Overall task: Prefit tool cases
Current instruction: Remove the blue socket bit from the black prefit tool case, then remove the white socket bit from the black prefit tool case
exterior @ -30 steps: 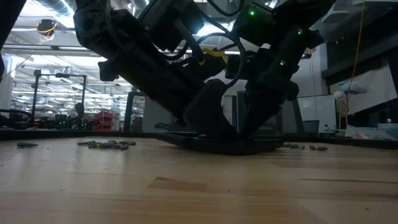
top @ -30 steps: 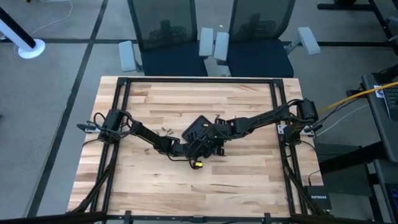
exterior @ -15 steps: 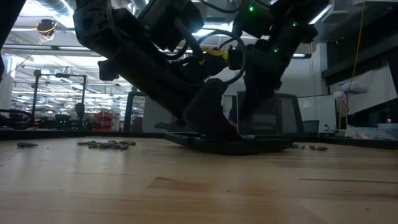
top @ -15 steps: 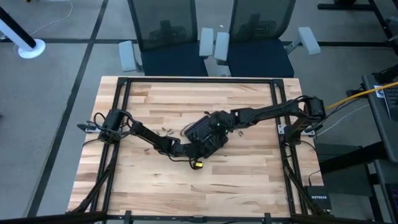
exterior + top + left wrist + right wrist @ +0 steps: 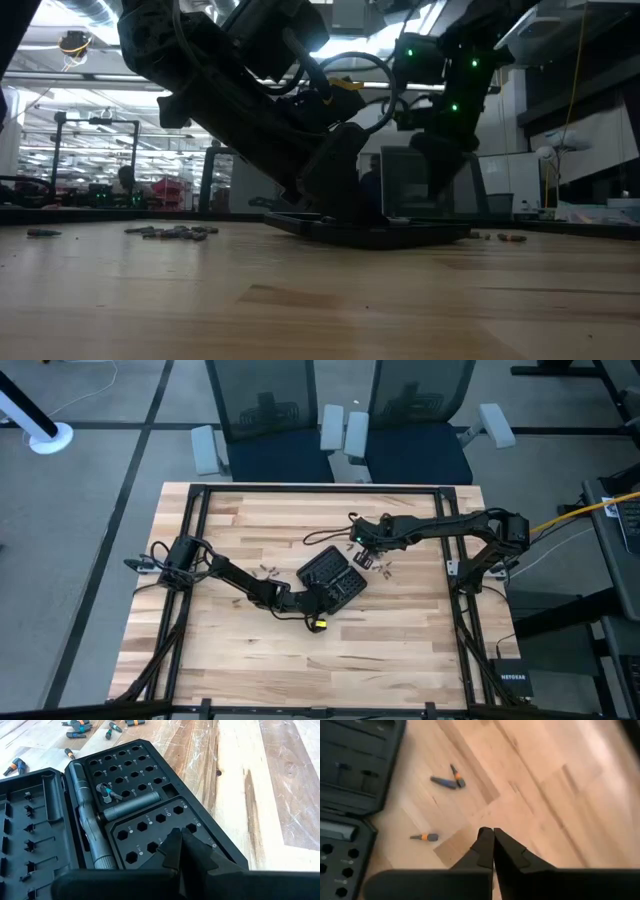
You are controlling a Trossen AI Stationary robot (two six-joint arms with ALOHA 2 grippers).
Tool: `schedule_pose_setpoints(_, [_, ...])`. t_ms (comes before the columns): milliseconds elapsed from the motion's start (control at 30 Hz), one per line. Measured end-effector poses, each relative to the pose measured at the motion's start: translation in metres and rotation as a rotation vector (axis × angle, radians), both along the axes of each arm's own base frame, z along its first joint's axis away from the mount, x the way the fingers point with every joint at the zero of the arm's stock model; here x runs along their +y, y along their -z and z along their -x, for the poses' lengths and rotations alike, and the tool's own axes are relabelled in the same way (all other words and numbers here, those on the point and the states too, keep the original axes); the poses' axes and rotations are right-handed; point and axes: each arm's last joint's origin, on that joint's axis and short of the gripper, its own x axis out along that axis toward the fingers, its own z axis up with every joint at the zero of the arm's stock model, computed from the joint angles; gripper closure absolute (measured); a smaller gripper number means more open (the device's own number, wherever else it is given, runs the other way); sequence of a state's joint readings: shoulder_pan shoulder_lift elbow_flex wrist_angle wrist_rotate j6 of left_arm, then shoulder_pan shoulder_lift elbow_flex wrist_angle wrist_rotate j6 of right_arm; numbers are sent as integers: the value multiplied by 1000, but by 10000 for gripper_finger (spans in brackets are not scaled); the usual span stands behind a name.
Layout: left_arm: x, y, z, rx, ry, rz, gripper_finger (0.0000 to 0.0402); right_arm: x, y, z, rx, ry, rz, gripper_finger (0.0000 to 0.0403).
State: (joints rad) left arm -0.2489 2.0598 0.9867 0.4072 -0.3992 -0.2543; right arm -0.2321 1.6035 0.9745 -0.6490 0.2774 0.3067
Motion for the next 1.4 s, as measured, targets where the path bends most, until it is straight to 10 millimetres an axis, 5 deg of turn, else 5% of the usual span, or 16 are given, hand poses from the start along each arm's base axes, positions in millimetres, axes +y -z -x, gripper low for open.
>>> schedule_pose_setpoints(267, [0,0,0,0,1,0,402,-14,3,4,-37,-12,-129,267])
schedule_pose_setpoints(500, [0,0,0,0,1,1,402,4,-5,-13,-181,-218,-279,182])
schedule_pose_setpoints(667, [0,0,0,1,2,2,402,45,-8,-29,-225,-490,-216,194])
schedule_pose_setpoints(833, [0,0,0,1,2,2,402,71,1,-35,-176,-580,-113,229])
schedule_pose_setpoints(1100, [0,0,0,1,2,2,402,77,27,-47,-137,-596,-96,251])
schedule_pose_setpoints(1400, [0,0,0,0,-1,8,402,77,30,-49,-130,-611,-87,281])
